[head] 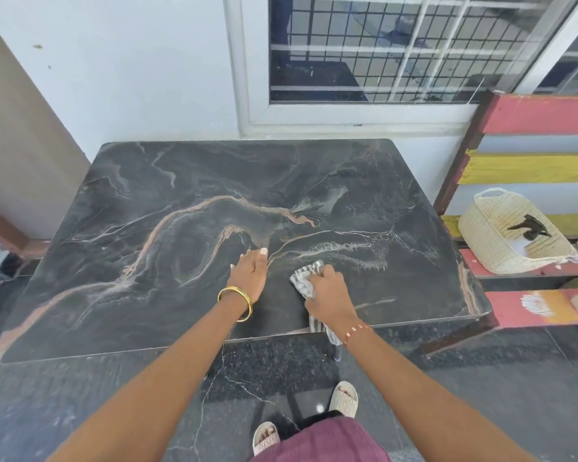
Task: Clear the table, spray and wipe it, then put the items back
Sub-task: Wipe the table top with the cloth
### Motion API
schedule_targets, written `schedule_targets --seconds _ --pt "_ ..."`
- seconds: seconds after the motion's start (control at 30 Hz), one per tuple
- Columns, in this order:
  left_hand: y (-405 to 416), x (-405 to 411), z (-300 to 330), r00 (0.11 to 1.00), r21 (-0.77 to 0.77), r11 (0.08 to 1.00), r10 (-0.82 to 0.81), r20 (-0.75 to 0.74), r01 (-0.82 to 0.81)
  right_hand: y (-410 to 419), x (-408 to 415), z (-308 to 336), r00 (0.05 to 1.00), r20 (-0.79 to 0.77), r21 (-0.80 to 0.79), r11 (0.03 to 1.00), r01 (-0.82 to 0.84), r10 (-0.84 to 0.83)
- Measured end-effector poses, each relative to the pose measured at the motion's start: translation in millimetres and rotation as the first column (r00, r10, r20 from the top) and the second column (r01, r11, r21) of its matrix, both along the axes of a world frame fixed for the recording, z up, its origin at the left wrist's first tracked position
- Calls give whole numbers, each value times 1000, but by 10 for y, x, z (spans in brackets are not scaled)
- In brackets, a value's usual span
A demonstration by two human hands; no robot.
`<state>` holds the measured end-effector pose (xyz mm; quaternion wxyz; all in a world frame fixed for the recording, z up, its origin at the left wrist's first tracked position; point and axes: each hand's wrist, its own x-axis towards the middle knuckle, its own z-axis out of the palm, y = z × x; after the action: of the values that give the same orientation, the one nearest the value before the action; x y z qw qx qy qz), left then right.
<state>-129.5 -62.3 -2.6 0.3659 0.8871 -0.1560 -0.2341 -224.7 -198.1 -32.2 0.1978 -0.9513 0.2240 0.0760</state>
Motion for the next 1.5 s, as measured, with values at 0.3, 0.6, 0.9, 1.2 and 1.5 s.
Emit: schedule_targets --seconds 0.3,0.6,0.9,1.2,1.5 --pt "253 5 -227 999 104 994 -12 44 8 543 -239 -27 872 3 -50 871 -488 489" --pt "-174 -65 -132 988 95 987 -139 70 132 -47 -496 277 991 -116 627 768 128 -70" --pt "-795 -354 63 970 -196 980 -28 -243 -21 -653 -642 507 768 -80 911 266 315 -636" --pt "-1524 -596 244 781 -283 943 -43 -623 -174 -1071 -625 522 873 196 603 757 252 -447" --pt "-2376 -791 209 731 -259 957 -82 -677 -132 -1916 -1138 616 863 261 668 726 163 -433"
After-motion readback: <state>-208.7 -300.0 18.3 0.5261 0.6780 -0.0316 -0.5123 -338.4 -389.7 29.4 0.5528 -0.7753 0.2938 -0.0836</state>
